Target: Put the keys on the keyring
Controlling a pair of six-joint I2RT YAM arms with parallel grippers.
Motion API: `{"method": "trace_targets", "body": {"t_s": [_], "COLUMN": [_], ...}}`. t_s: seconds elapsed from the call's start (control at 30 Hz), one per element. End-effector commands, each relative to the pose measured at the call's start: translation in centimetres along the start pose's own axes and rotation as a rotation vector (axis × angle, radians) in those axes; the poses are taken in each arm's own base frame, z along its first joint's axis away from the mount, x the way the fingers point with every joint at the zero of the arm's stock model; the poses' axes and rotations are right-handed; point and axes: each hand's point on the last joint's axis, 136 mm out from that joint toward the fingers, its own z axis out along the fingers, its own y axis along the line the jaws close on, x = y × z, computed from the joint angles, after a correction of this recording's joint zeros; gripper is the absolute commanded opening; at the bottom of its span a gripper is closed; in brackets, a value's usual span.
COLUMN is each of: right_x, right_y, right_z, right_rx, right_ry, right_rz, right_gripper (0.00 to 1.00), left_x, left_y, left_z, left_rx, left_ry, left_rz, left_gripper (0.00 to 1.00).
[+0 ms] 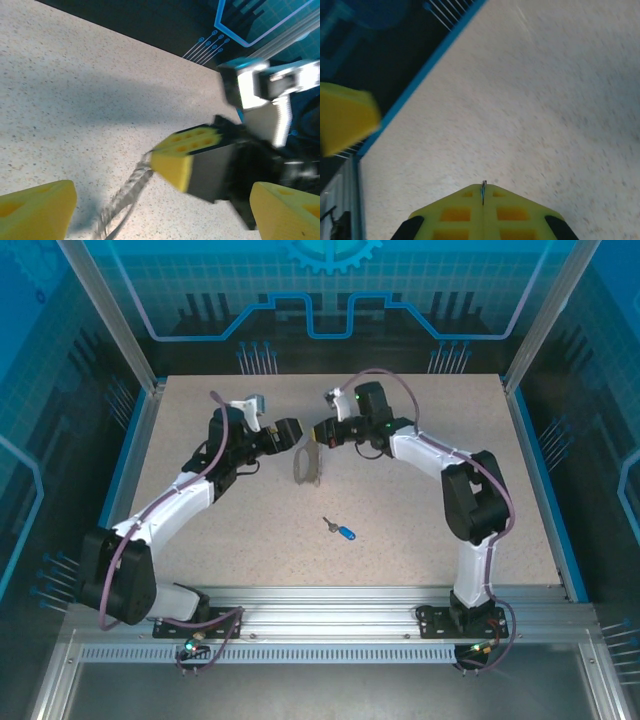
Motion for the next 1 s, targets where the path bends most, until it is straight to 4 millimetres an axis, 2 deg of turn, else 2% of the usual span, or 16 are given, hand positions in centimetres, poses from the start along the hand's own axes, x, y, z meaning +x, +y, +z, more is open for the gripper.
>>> {"method": "trace_targets", "body": {"t_s": [0.0,0.17,0.3,0.43,0.53,0.73,0.87,0.97], "right_x": [-3.4,-6.4,-7.9,-8.1,-7.9,-7.6,-7.6,-7.6], "right_y": [3.7,5.6,6.1,6.8,7.5,7.9,7.6,7.0], "right_z": [-2.8,-4.7,-6.0,-6.8,-7.2,-7.7,-7.7,-7.5], "right_rx": [-0.106,-0.198,-0.258,-0.305,-0.327,-0.334,-0.309,-0.276], "right_ry": [-0.042,-0.105,-0.143,-0.146,-0.142,-0.153,-0.168,-0.174], "right_rz": [-0.086,-0.139,-0.15,-0.161,-0.175,-0.179,-0.168,-0.154], "right_gripper": [0.0,0.0,0.0,0.0,0.0,0.0,0.0,0.0], "left_x": [-2.6,-4.2,-5.8,-7.4,-7.8,-7.4,-6.0,-4.4], "left_y": [-2.1,-2.7,-3.2,-3.4,-4.3,-6.0,-5.9,-7.1], "left_z": [-1.6,-2.1,-2.4,-2.4,-1.9,-0.5,0.3,0.2], "left_rx": [0.075,0.138,0.197,0.246,0.314,0.482,0.546,0.622], "left_ry": [-0.044,-0.077,-0.113,-0.145,-0.134,-0.065,-0.026,0.002], "left_rz": [0.055,0.089,0.11,0.116,0.123,0.076,0.016,-0.001], "left_gripper": [0.88,0.81,0.73,0.68,0.62,0.46,0.31,0.27]}}
